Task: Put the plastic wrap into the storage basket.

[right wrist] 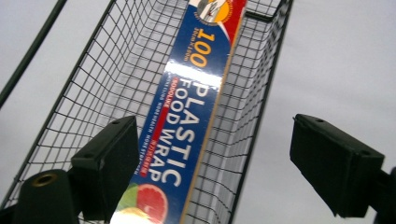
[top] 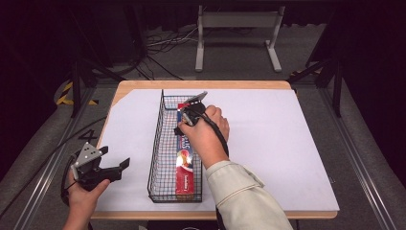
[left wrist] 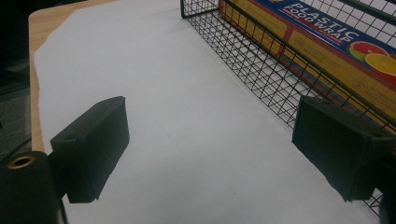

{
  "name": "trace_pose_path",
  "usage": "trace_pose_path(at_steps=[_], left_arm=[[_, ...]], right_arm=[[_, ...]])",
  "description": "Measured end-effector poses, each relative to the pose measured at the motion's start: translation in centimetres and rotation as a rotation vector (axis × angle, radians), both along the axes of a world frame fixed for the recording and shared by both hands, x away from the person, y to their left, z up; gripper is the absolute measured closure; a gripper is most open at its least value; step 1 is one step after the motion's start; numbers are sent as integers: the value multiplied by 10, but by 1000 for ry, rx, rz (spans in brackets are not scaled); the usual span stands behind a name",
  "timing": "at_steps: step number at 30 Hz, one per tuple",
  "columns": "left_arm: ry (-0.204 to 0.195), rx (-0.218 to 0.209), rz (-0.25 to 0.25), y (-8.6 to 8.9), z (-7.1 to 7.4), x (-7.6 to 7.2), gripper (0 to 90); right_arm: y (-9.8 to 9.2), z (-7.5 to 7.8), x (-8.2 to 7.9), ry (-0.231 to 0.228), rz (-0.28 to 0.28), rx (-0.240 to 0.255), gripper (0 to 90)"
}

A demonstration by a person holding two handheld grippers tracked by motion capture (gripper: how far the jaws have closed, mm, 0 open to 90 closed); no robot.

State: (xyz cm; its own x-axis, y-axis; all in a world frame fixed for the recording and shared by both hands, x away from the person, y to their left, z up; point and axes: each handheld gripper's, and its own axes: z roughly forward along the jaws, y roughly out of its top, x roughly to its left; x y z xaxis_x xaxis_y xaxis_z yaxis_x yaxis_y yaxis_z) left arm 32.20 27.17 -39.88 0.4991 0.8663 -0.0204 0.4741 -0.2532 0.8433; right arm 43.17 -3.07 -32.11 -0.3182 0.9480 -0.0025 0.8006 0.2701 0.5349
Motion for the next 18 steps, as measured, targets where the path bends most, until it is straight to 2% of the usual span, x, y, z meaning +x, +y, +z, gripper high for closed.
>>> trace_pose_path(at_steps=[6,7,8,10,16,17,18], left_arm=[[4,0,-2,0,-1,1,115],[12,-1,1,0,-3,1,115],[12,-1,1,0,-3,1,115],[13,4,-3,1,-4,2,115],[19,-2,10,4,-5,3,114],[19,-2,10,4,-5,3,114],[21,-1,10,5,-5,4,114]], right_arm=[[-21,6,-2,-10,48,30,150],[-33,8,-4,-23,74,35,150],[-33,8,-4,-23,74,35,150],[-49,13,-6,-30,94,46,150],[-82,23,-7,-62,112,62,148],[-82,23,-7,-62,112,62,148],[-95,25,-8,-70,109,72,148]])
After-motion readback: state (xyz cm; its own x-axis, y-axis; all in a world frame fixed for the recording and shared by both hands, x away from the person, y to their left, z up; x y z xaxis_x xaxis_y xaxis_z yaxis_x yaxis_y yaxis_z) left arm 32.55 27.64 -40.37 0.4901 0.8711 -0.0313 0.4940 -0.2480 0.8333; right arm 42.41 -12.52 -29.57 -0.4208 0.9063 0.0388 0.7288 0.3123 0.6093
